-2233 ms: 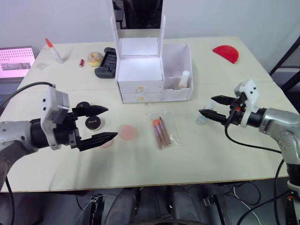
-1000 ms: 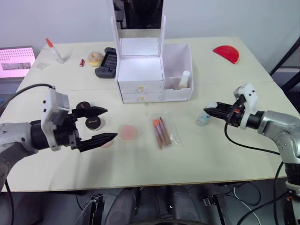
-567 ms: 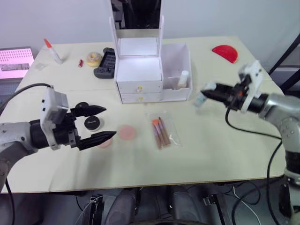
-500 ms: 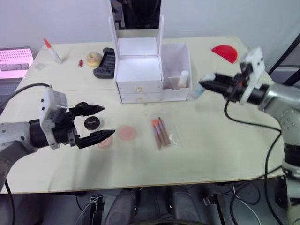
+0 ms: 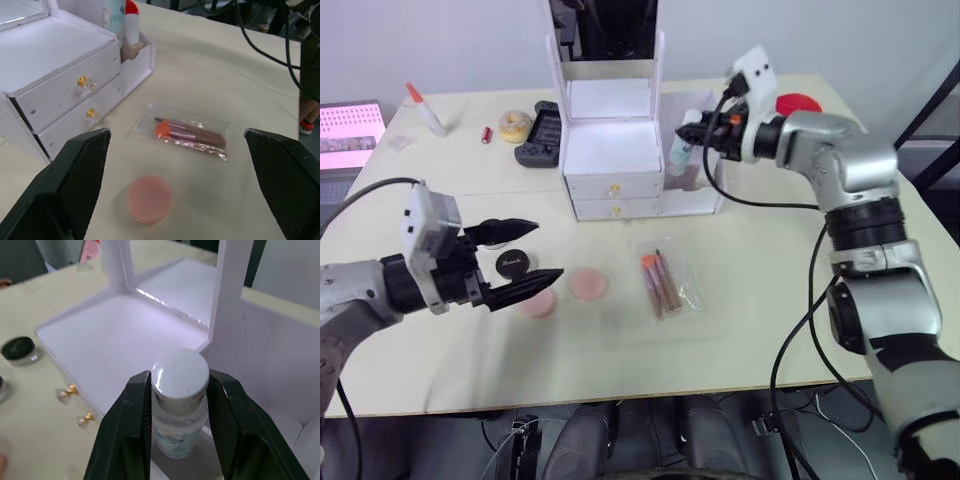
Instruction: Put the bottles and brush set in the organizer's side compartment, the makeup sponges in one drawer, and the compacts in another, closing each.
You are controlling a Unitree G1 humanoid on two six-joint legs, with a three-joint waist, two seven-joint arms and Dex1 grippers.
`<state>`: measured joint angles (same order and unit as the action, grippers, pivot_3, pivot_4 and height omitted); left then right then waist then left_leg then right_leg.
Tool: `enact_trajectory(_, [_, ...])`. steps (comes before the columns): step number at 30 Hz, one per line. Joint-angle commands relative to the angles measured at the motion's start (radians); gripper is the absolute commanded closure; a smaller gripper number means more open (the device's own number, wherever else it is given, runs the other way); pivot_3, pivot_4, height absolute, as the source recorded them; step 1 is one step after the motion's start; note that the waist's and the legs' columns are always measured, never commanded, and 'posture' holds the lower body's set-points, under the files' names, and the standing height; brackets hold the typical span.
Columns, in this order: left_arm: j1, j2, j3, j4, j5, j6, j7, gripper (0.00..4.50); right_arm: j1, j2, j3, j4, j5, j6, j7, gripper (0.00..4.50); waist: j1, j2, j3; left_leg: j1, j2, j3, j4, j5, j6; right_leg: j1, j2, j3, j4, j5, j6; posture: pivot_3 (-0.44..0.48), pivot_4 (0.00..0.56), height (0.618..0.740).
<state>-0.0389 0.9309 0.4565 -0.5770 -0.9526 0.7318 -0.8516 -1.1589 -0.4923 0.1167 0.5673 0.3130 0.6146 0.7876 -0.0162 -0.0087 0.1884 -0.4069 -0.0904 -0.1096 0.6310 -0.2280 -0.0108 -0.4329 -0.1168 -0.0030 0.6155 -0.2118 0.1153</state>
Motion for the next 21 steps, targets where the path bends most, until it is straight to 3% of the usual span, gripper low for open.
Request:
enact_trajectory(1, [0.011,0.000,0.047,-0.036,-0.020,-0.009,0.011,0.00,-0.052,0.023,-0.002,0.066,-0.047,-0.082,0.029,3.42,-0.001,0.000,0.000,0.000,0.000,0.000,0.000,0.000,0.000,0.000,0.000,0.000,0.000,0.000,0.000,0.000,0.150,0.738])
enact_trajectory(18, [0.030,0.013,0.069,-0.048,-0.043,-0.004,0.024,0.00,-0.078,0.116,0.010,0.348,-0.218,-0.269,0.049,3.42,-0.005,0.000,0.000,0.000,0.000,0.000,-0.001,0.001,-0.002,-0.002,0.001,0.001,0.004,0.000,0.000,0.000,0.150,0.738])
enact_trajectory(19, [0.030,0.014,0.069,-0.048,-0.044,-0.004,0.024,0.00,-0.081,0.115,0.003,0.349,-0.218,-0.272,0.052,2.33,-0.005,0.001,0.000,0.000,0.000,-0.001,-0.001,0.001,-0.002,-0.002,0.001,0.001,0.004,0.000,0.000,0.000,0.150,0.738])
enact_trajectory(21, [0.029,0.015,0.068,-0.047,-0.045,-0.005,0.024,0.00,-0.085,0.113,-0.009,0.340,-0.212,-0.268,0.059,1.45,-0.005,0.001,0.000,0.000,0.000,-0.001,-0.001,0.001,-0.002,-0.002,0.001,0.001,0.004,0.000,0.000,0.000,0.150,0.738])
